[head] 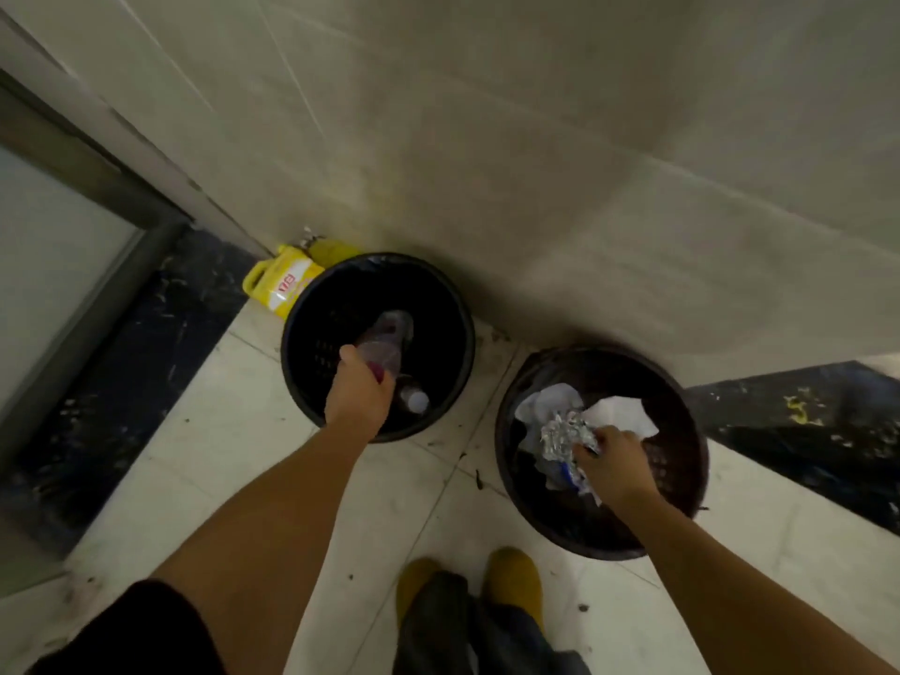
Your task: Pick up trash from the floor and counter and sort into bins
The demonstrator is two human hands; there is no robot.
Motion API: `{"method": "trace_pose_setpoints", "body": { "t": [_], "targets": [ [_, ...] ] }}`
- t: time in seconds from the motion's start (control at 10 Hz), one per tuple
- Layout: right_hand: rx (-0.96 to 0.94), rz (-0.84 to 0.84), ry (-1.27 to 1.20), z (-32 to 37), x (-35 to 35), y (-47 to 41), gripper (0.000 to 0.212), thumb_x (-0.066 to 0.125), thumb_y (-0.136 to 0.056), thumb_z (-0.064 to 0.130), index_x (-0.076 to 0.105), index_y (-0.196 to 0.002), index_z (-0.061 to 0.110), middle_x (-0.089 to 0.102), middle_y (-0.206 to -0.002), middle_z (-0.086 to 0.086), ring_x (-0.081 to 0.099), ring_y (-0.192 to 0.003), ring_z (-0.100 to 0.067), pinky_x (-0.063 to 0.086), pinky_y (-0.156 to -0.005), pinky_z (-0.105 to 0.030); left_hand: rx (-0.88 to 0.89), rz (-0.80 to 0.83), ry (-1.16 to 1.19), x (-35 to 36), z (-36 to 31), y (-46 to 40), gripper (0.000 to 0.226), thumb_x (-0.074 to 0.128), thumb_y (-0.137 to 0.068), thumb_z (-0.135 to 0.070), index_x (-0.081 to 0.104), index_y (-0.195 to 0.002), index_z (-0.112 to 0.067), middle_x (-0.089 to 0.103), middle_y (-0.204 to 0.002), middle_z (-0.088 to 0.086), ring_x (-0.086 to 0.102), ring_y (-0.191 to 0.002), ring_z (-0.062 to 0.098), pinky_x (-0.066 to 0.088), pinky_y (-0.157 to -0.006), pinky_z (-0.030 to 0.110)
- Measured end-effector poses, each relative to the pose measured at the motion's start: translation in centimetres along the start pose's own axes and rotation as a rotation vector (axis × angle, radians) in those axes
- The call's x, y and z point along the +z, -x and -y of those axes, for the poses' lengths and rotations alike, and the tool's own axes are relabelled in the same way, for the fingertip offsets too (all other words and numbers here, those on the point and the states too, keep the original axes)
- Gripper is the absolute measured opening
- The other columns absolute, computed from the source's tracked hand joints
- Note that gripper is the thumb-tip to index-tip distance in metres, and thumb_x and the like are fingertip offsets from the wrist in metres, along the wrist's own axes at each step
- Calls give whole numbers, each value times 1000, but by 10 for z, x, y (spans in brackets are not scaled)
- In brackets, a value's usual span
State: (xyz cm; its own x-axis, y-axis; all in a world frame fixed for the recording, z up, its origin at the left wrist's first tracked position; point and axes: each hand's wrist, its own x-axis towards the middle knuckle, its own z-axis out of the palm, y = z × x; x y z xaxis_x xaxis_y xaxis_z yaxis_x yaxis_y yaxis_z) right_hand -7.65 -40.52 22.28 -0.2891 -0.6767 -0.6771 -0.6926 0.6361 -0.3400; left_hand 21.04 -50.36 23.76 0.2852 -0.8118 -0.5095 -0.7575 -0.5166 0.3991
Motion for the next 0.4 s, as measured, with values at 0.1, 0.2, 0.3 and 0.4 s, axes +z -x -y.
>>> {"method": "trace_pose_setpoints", "body": {
  "t": [0.1, 0.2, 0.3, 0.4],
  "targets": [
    [40, -1, 36, -14, 47, -50, 27, 52, -93, 18, 58, -111, -3, 57, -111, -24, 57, -95, -36, 52, -73, -26, 65, 32, -66, 46, 25, -57, 44, 60, -89, -26, 38, -119, -2, 59, -117, 28, 59, -107, 45, 50, -87, 52],
    [44, 109, 181, -34, 81, -86, 34, 44, -96, 17, 54, -126, 4, 51, -130, -18, 48, -118, -35, 40, -95, -36, 69, 62, -131, 82, 45, -100, 56, 60, -90, -24, 36, -132, 3, 53, -130, 29, 52, -119, 45, 46, -99, 51],
    [97, 116, 130, -49, 101, -104, 34, 50, -93, 17, 55, -123, 2, 52, -130, -21, 51, -115, -36, 41, -96, -36, 17, 93, -159, 102, 56, -116, 60, 59, -91, -27, 32, -135, 2, 49, -133, 30, 49, -122, 45, 41, -101, 49],
    [169, 65, -45, -55, 98, -97, 51, 60, -88, 16, 42, -135, 5, 44, -136, -23, 46, -122, -39, 42, -100, -39, -21, 119, -128, 100, 63, -116, 68, 64, -87, -31, 31, -136, 1, 46, -136, 30, 45, -126, 45, 40, -106, 49]
  ]
}}
